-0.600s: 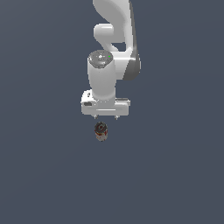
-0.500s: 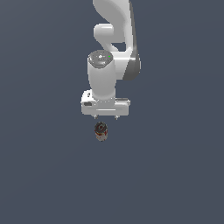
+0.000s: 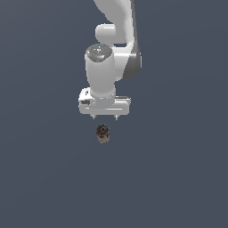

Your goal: Pick up the object and move it to a goal position.

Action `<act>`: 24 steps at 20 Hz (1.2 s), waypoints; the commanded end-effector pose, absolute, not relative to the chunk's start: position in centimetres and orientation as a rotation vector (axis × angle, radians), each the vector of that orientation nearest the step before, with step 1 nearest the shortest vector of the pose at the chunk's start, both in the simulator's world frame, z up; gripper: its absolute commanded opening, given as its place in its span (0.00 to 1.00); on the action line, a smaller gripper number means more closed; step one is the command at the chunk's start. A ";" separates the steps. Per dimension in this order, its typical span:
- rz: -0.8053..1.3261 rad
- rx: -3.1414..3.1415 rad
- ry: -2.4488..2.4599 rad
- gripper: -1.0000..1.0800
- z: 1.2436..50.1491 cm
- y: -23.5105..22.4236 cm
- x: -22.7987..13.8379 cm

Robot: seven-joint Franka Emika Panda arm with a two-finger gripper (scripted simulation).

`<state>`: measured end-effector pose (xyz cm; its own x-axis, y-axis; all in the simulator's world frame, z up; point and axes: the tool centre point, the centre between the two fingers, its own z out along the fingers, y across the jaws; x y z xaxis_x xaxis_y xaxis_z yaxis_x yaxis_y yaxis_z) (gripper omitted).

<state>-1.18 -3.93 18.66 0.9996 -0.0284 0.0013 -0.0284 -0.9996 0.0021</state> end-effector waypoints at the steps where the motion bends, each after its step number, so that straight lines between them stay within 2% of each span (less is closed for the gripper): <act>1: 0.001 3.139 -0.043 0.96 18.7 -3.9 -1.2; 12: 0.000 3.134 -0.226 0.96 17.5 -4.2 -0.9; 24: -0.002 3.066 -0.698 0.96 14.6 -5.2 -0.2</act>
